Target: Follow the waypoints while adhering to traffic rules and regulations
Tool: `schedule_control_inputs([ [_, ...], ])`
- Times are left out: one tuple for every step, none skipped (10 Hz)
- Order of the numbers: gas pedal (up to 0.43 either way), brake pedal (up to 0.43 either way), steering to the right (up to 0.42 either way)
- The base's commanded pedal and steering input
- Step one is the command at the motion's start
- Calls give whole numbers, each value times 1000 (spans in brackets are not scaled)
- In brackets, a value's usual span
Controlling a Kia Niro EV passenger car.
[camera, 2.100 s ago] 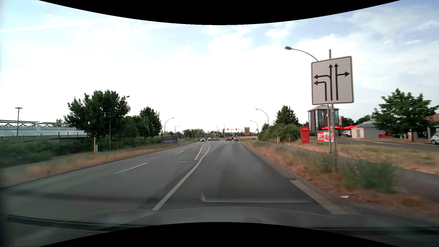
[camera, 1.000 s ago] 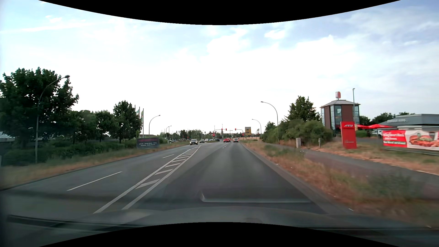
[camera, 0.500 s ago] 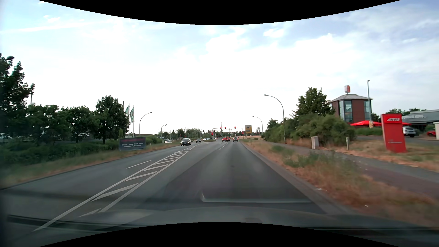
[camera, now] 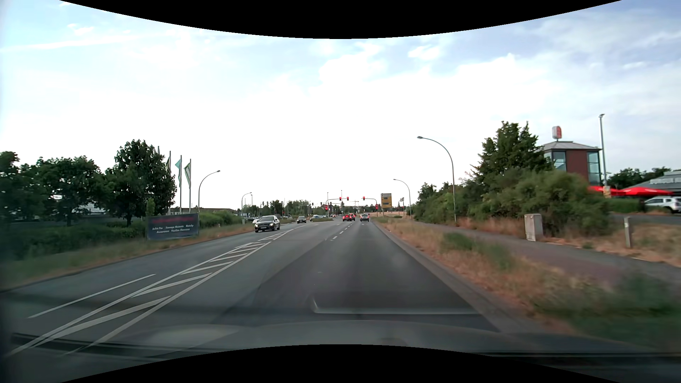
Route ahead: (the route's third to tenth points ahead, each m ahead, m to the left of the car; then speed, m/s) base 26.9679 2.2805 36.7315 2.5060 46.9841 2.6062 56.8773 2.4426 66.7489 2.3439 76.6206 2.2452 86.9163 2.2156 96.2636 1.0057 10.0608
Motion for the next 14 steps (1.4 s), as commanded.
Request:
schedule_control_inputs([
  [0, 0, -2],
  [0, 0, -2],
  [0, 0, -3],
  [0, 0, -4],
  [0, 0, -4],
  [0, 6, -4],
  [0, 37, -4],
  [0, 61, -4],
  [0, 73, -4],
  [0, 79, -4],
  [0, 79, -4],
  [0, 91, -6],
  [0, 91, -8],
  [0, 98, -7],
])
